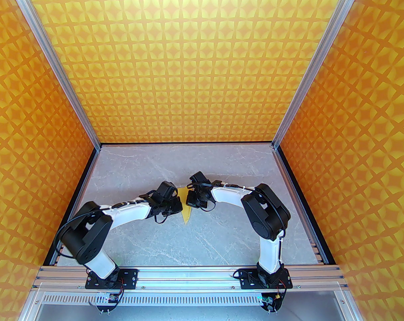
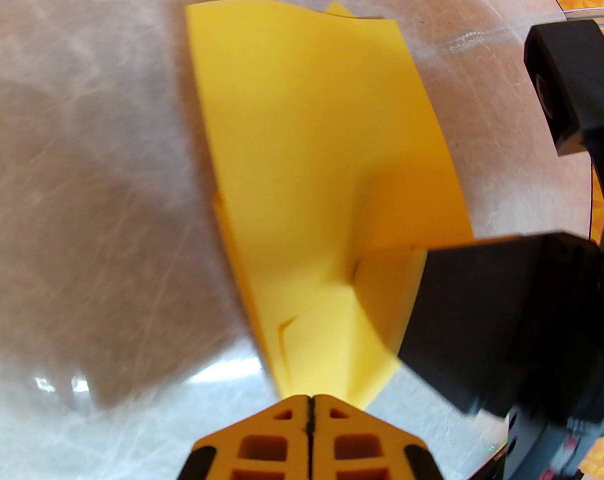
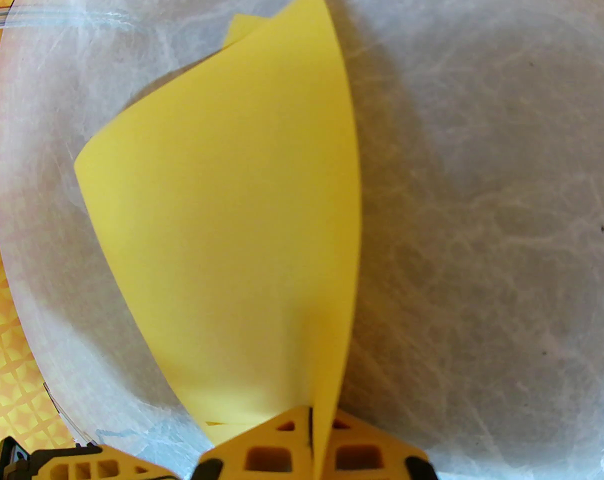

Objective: Fold a paper plane with a square sheet of paper (fold left side to right side)

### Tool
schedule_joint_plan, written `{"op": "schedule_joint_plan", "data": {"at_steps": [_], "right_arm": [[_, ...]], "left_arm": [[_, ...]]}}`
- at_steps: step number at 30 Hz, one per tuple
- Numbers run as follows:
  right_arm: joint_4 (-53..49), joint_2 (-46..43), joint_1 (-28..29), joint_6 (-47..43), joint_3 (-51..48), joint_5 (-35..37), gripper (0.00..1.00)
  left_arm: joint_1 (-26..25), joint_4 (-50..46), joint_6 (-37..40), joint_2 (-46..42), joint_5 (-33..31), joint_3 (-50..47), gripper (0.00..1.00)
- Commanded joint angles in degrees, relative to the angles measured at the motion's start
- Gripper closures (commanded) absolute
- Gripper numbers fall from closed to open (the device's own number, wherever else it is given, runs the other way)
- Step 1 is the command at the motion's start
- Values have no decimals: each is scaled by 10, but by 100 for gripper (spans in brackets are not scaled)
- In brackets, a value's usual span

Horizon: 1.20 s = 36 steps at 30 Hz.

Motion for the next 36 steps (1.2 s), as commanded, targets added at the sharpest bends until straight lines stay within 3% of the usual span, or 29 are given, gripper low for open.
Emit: {"op": "schedule_joint_plan", "data": {"at_steps": [1, 6, 17, 20, 25, 36], "right_arm": [[-19, -9, -2, 6, -11, 30, 100], [-17, -7, -2, 6, -9, 27, 100], [-39, -28, -3, -11, -7, 31, 86], [-42, -34, -4, -15, -8, 27, 76], [-32, -61, -13, -21, -18, 15, 73], [92, -78, -21, 21, -50, -84, 75]], "left_arm": [[2, 20, 12, 5, 14, 21, 93], [2, 19, 16, 38, 21, 38, 95], [1, 10, 13, 79, 14, 17, 100], [1, 8, 14, 85, 14, 21, 100], [1, 10, 15, 93, 14, 22, 100], [-2, 10, 17, 97, 16, 25, 100]]}}
